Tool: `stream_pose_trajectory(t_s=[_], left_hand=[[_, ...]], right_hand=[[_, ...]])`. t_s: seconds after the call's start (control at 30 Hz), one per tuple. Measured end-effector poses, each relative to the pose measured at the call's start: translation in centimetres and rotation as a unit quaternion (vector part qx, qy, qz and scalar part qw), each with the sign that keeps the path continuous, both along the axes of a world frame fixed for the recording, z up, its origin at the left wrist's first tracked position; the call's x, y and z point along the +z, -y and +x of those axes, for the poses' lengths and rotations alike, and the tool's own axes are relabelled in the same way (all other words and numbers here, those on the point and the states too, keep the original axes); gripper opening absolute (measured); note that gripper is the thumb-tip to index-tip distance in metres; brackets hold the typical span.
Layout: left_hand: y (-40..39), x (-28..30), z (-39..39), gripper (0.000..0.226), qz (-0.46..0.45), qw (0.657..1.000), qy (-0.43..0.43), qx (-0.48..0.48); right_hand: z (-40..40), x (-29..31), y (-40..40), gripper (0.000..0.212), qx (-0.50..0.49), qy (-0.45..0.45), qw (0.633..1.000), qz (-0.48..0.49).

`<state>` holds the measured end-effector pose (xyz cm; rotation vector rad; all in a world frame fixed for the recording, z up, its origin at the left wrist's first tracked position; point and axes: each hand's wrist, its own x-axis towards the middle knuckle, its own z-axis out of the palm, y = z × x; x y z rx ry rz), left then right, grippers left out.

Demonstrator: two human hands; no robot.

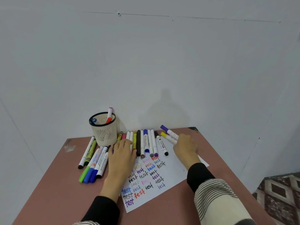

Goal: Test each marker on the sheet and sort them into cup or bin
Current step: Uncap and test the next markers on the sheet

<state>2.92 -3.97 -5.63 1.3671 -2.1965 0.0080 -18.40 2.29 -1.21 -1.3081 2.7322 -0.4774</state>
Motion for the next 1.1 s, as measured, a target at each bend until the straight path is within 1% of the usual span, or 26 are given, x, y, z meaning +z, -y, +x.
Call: stream_pose_trajectory(t_s=[0.1, 0.23, 0.3, 0.43, 0.57, 0.67, 0.77, 0.93, 1.0, 1.1], left_hand=[[0.2, -0.4, 0.1, 0.034, 0.012, 1.000, 0.004, 0.002], [0.3, -0.4, -0.1, 0.034, 0.021, 1.000, 0.011, -0.003], [0.4, -0.5, -0.1, 0.034, 0.028, 1.000, 0.010, -0.007], [0.5, -0.4, -0.3, 0.032, 0.035, 0.999, 0.012, -0.016], [0.6, -0.5, -0.1, 0.033, 0.051, 0.998, 0.022, -0.021], [0.7, -0.7, 0.1, 0.034, 0.071, 0.997, 0.015, -0.032], [0.6, -0.8, 0.1, 0.034, 0.068, 0.997, 0.014, -0.034], [0.6, -0.8, 0.0, 0.035, 0.067, 0.997, 0.009, -0.033], [0.7, -0.7, -0.1, 0.034, 0.061, 0.998, 0.005, -0.033], [0.7, -0.2, -0.3, 0.030, 0.041, 0.998, -0.014, -0.037]], right_hand=[[0.5, -0.3, 1.0, 0.038, -0.005, 0.025, 1.000, 0.005], [0.8, -0.8, 1.4, 0.063, -0.018, 0.043, 0.999, 0.001], [0.7, -1.1, 1.1, 0.066, -0.008, 0.051, 0.999, -0.017], [0.3, -1.7, 0.2, 0.058, 0.002, 0.105, 0.990, -0.092], [0.3, -2.8, -1.4, 0.040, 0.000, 0.109, 0.985, -0.134], [0.9, -3.2, -1.9, 0.029, 0.018, 0.127, 0.977, -0.173], [1.5, -3.4, -1.6, 0.029, 0.028, 0.121, 0.976, -0.180], [1.7, -3.7, -1.2, 0.040, 0.016, 0.099, 0.979, -0.177], [1.6, -3.8, -1.1, 0.038, 0.009, 0.093, 0.977, -0.190], [1.3, -3.8, -0.8, 0.029, -0.002, 0.087, 0.976, -0.199]])
